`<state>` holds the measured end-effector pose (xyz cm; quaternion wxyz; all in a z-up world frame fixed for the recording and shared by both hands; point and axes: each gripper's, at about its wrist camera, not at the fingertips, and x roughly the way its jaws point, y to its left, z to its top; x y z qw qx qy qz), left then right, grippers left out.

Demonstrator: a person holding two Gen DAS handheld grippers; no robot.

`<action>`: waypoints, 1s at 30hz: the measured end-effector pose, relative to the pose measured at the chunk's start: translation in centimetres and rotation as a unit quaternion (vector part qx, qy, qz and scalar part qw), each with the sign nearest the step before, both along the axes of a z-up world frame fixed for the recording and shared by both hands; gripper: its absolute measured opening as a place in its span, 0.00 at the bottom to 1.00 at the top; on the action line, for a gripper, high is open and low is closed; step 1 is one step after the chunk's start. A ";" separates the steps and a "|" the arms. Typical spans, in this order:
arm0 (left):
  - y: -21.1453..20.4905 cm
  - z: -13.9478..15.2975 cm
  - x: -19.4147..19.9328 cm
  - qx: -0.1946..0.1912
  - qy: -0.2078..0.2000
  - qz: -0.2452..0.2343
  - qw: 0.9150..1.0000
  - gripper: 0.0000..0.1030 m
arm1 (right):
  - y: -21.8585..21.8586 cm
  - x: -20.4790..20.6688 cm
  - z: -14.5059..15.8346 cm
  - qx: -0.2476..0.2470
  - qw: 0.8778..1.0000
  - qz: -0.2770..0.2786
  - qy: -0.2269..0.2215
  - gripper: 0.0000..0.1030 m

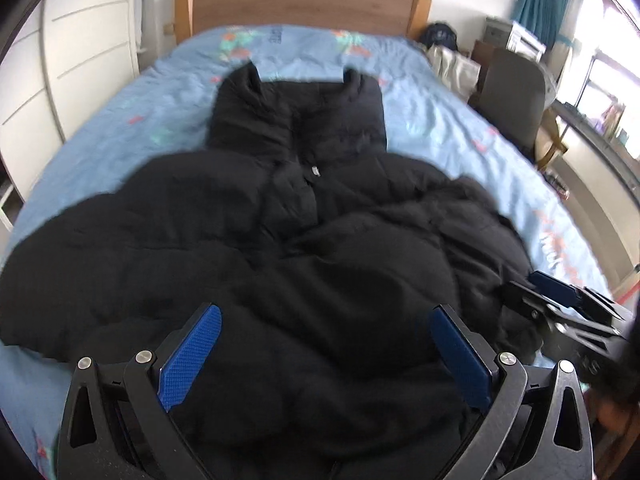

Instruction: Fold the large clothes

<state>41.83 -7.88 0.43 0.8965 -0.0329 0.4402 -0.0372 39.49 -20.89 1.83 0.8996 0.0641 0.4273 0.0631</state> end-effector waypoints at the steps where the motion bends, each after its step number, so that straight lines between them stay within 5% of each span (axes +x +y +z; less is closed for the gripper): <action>1: -0.3 -1.1 0.5 0.009 0.008 0.002 1.000 0.99 | 0.0 0.4 -0.7 0.001 1.000 0.002 0.004 0.56; 7: 1.4 -5.2 0.5 0.043 0.025 0.009 0.999 1.00 | -1.3 1.1 -4.3 0.010 1.000 0.009 0.015 0.56; 14: 4.0 -3.6 -1.4 0.056 0.029 0.029 0.998 1.00 | -2.8 -0.1 -4.6 -0.010 1.000 -0.006 0.019 0.56; 21: 3.5 0.0 -3.1 0.045 -0.012 0.015 0.999 0.99 | -1.4 -2.4 -1.4 -0.038 0.999 -0.013 -0.007 0.56; 27: 2.3 -3.8 -1.4 0.066 0.046 -0.001 0.997 1.00 | 0.4 -2.7 -2.6 -0.036 0.999 0.001 0.007 0.56; 30: 3.6 -3.8 -1.7 0.045 0.051 0.013 0.998 1.00 | 0.1 -2.7 -3.5 -0.037 0.999 -0.003 0.020 0.56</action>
